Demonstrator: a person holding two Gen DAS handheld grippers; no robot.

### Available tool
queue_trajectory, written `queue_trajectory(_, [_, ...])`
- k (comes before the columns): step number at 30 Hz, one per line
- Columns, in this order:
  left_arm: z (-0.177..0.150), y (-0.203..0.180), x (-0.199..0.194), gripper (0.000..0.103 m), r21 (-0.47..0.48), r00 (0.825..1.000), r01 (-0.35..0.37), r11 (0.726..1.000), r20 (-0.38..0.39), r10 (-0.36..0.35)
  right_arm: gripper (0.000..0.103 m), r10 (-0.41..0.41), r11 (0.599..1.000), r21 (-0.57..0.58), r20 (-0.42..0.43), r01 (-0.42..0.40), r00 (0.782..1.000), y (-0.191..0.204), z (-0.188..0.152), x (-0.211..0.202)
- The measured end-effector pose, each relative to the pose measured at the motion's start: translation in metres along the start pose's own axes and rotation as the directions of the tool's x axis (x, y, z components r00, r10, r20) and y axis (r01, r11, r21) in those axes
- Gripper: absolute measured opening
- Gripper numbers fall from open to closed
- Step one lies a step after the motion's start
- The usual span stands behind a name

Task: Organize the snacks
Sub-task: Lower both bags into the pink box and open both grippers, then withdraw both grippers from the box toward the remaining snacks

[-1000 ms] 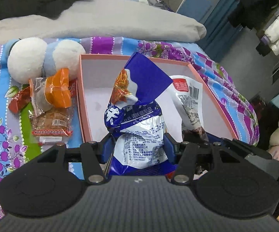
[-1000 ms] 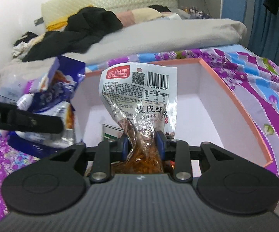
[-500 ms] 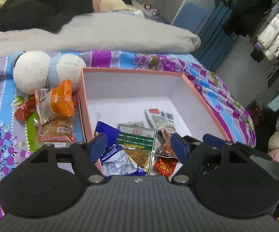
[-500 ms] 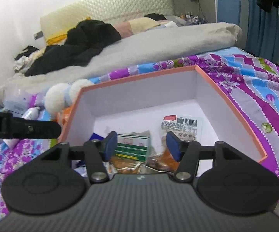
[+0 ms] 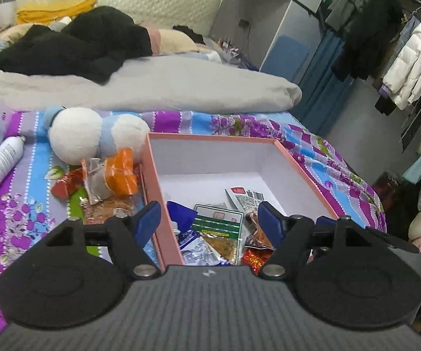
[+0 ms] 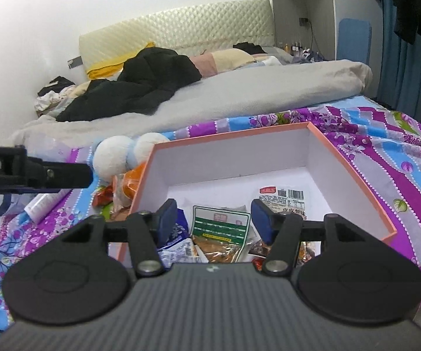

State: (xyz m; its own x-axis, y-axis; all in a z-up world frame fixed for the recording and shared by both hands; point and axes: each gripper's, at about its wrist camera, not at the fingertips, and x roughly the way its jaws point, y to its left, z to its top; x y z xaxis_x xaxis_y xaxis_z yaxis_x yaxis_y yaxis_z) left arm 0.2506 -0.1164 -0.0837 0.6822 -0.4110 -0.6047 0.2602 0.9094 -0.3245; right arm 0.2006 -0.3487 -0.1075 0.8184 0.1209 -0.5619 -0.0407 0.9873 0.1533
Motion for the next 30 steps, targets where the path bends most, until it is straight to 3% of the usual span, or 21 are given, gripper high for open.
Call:
queue_trajectory(9, [-0.020, 0.016, -0.044, 0.077, 0.028, 0.999, -0.027, 0.999, 0.041, 0.026, 0.058, 0.021, 0.999, 0.027, 0.046, -0.022, 0.999, 0.019, -0.014, -0.026])
queue_trajectory(16, [-0.048, 0.040, -0.066, 0.077, -0.012, 0.997, -0.065, 0.998, 0.029, 0.066, 0.058, 0.046, 0.998, 0.031, 0.067, -0.048, 0.997, 0.043, -0.032, -0.045])
queue_trajectory(24, [-0.081, 0.046, -0.107, 0.077, 0.042, 0.993, -0.104, 0.994, 0.066, 0.102, 0.062, 0.060, 0.998, 0.022, 0.051, -0.061, 0.997, 0.070, -0.063, -0.062])
queue_trajectory(30, [-0.105, 0.053, -0.131, 0.077, 0.018, 0.989, -0.118, 0.993, 0.095, 0.116, 0.063, 0.099, 0.995, 0.032, 0.009, -0.099, 0.995, 0.084, -0.092, -0.071])
